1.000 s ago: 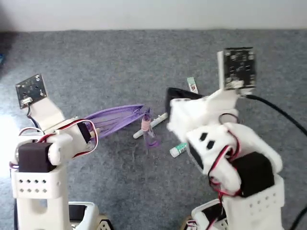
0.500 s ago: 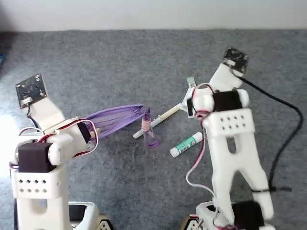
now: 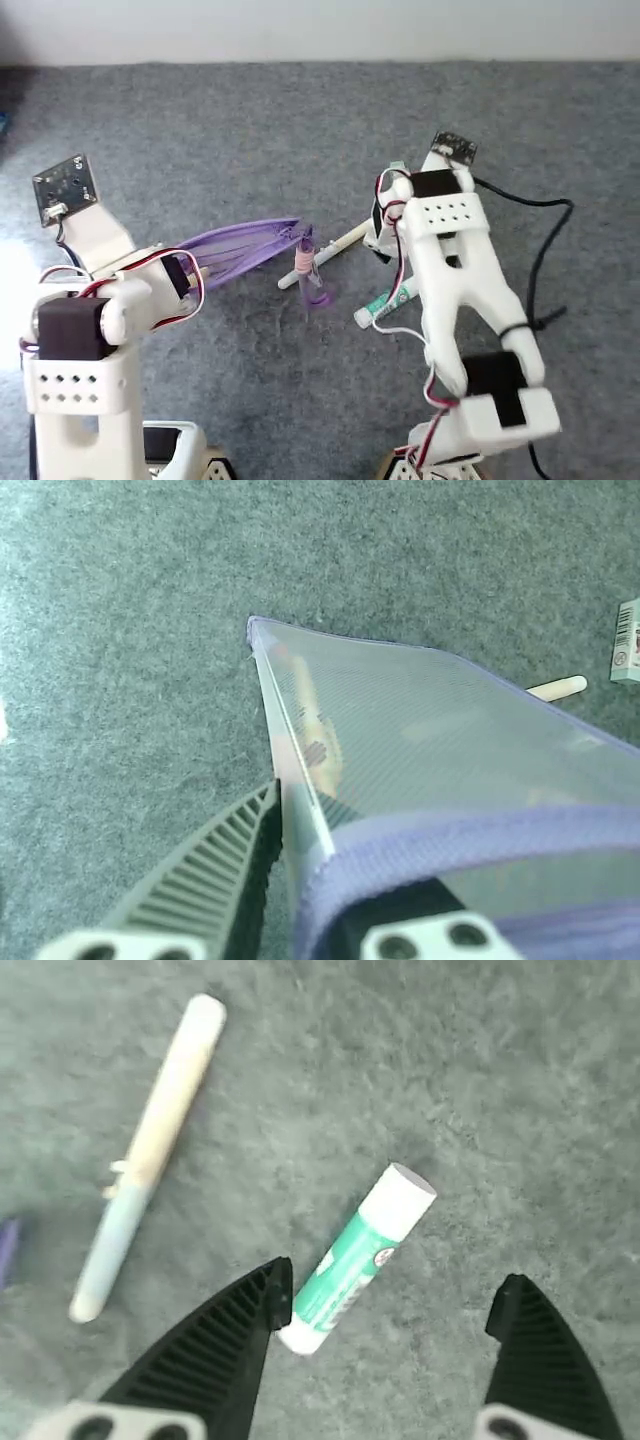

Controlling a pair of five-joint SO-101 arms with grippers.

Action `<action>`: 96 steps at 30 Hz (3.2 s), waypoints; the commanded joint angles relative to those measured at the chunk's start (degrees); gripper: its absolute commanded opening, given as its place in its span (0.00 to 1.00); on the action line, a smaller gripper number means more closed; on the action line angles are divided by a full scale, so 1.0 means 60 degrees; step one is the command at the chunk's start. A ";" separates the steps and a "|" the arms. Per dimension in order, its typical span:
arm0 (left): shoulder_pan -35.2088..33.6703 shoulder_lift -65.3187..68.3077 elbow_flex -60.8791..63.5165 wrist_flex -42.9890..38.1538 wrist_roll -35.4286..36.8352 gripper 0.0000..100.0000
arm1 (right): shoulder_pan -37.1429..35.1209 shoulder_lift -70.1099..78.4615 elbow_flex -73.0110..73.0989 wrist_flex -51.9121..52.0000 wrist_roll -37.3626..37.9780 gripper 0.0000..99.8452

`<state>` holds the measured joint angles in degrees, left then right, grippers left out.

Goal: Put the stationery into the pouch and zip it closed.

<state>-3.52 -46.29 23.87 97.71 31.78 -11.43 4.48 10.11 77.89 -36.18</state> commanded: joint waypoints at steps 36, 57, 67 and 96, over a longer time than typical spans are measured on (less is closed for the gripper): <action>-0.0059 -0.0044 0.0022 -0.0234 0.0117 0.01 | 0.0623 -0.4447 -0.0249 0.1531 0.2330 0.01; -0.0059 -0.0088 0.0007 -0.0234 0.0117 0.01 | -0.6542 -1.0117 0.0088 -0.3890 0.5245 0.01; -0.0059 -0.0117 0.0007 -0.0234 0.0117 0.01 | -0.7465 -1.0015 0.3385 -0.8608 0.7648 0.01; -0.0059 -0.0117 0.0007 -0.0234 0.0117 0.01 | -0.5590 -1.1070 0.5670 -0.8081 0.8410 0.15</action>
<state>-3.60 -46.29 23.87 97.71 31.87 -45.71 -59.69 49.32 27.43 16.48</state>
